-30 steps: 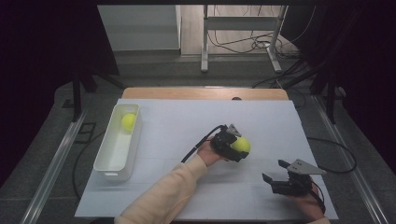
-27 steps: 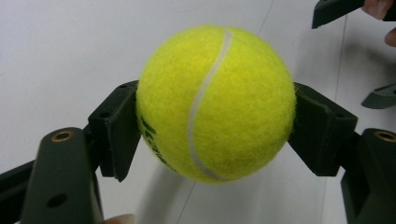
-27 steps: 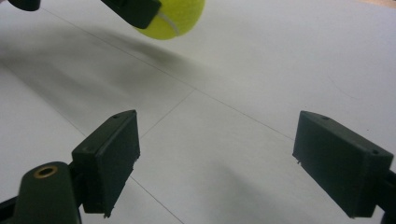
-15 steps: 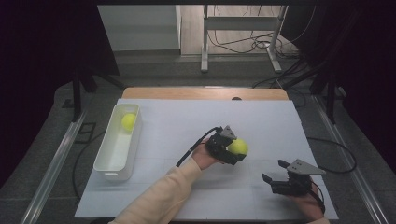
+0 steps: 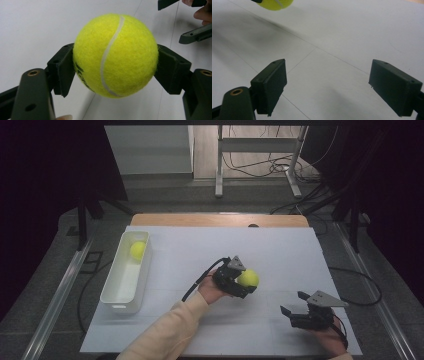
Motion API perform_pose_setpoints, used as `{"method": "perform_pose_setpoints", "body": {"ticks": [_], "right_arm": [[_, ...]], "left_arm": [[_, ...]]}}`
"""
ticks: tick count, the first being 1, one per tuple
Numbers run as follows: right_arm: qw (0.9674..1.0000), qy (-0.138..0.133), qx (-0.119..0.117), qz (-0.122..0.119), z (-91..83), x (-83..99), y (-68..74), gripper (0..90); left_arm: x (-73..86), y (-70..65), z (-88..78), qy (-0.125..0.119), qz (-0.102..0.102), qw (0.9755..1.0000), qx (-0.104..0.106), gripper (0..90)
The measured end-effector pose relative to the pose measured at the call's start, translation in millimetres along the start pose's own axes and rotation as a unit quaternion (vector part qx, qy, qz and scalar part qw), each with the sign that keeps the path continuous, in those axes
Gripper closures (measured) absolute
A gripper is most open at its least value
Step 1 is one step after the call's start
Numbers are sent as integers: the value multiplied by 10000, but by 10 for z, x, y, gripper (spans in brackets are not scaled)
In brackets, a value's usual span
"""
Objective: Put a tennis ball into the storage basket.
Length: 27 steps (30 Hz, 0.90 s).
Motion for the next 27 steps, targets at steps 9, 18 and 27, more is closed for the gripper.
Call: {"method": "perform_pose_setpoints", "body": {"ticks": [9,18,27], "right_arm": [[10000,3,1,-6,-1,1,2,155],[10000,-18,-4,-5,-6,-1,5,155],[10000,-23,-2,-15,-7,-1,2,154]], "left_arm": [[64,19,-92,-34,-47,10000,-62,258],[148,71,-204,-72,-147,9998,-152,257],[216,125,-315,-110,-214,9994,-244,257]]}}
Point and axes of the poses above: each handheld gripper's, and its own axes: z roughly forward along the jaws, x roughly out of its underside, y roughly to its left, the point moved 9 cm from there along z, roughly forward along the jaws, and after that the axes turned 4 degrees about y, right-handed, at the moved point
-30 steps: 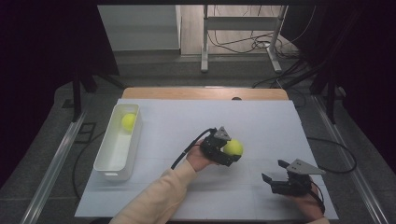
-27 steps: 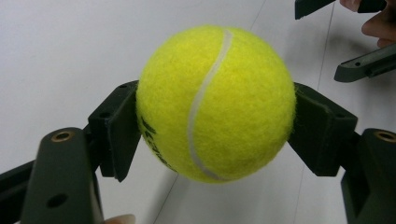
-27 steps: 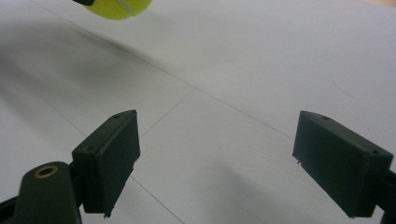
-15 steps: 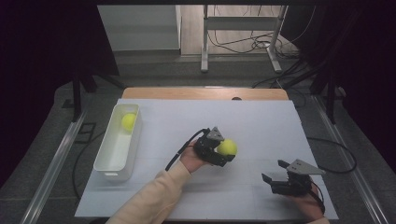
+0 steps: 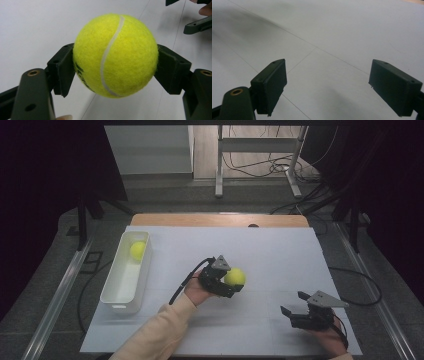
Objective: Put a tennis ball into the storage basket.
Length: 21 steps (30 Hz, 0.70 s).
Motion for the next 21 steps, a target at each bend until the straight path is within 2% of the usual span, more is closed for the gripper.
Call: {"method": "perform_pose_setpoints", "body": {"ticks": [11,21], "right_arm": [[10000,11,6,-4,2,3,-1,155],[10000,-6,-2,-10,-3,-1,2,155]], "left_arm": [[36,59,-124,-54,-20,9999,-88,257],[44,111,-283,-234,-154,9995,-133,257]]}}
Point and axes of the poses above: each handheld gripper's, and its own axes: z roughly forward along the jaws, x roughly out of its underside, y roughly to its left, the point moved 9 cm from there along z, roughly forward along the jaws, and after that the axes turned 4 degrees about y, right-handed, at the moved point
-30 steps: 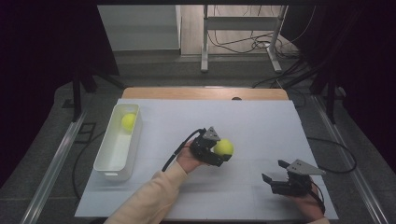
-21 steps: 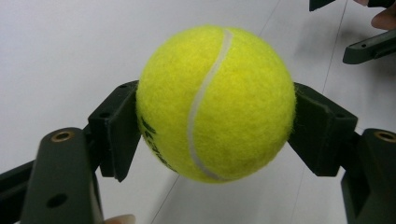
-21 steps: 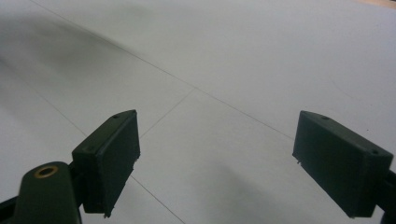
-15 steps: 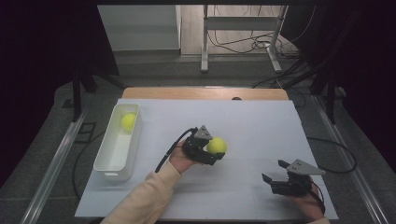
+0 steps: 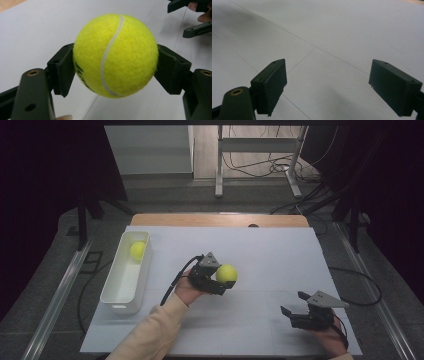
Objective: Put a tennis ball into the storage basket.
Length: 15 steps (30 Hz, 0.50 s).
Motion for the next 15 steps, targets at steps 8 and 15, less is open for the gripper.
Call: {"method": "perform_pose_setpoints", "body": {"ticks": [8,15], "right_arm": [[10000,9,9,-5,0,-2,1,155],[10000,10,14,-14,1,-2,1,155]], "left_arm": [[21,80,-124,-89,-93,9998,-116,257],[70,152,-198,-106,-181,9996,-212,257]]}}
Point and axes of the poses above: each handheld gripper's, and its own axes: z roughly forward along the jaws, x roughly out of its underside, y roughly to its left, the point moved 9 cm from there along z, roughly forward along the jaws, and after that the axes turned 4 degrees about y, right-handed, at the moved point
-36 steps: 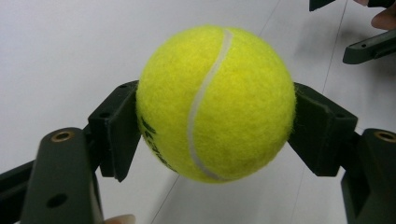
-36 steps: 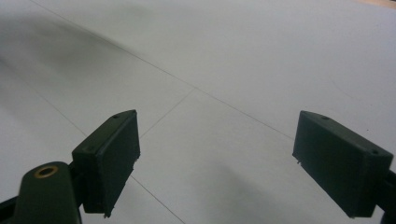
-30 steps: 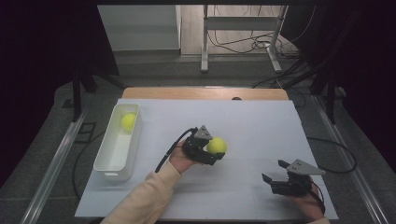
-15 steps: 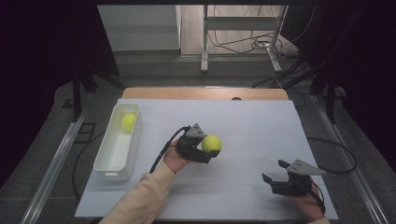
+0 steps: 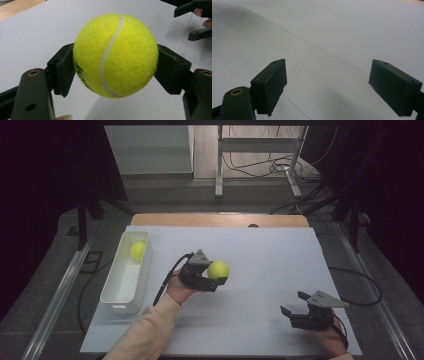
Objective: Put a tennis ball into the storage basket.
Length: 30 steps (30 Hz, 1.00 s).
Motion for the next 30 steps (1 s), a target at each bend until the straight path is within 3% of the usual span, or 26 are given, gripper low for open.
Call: {"method": "perform_pose_setpoints", "body": {"ticks": [30], "right_arm": [[10000,15,8,-27,0,4,-1,157]], "left_arm": [[40,162,-300,-239,-188,9992,-255,257]]}}
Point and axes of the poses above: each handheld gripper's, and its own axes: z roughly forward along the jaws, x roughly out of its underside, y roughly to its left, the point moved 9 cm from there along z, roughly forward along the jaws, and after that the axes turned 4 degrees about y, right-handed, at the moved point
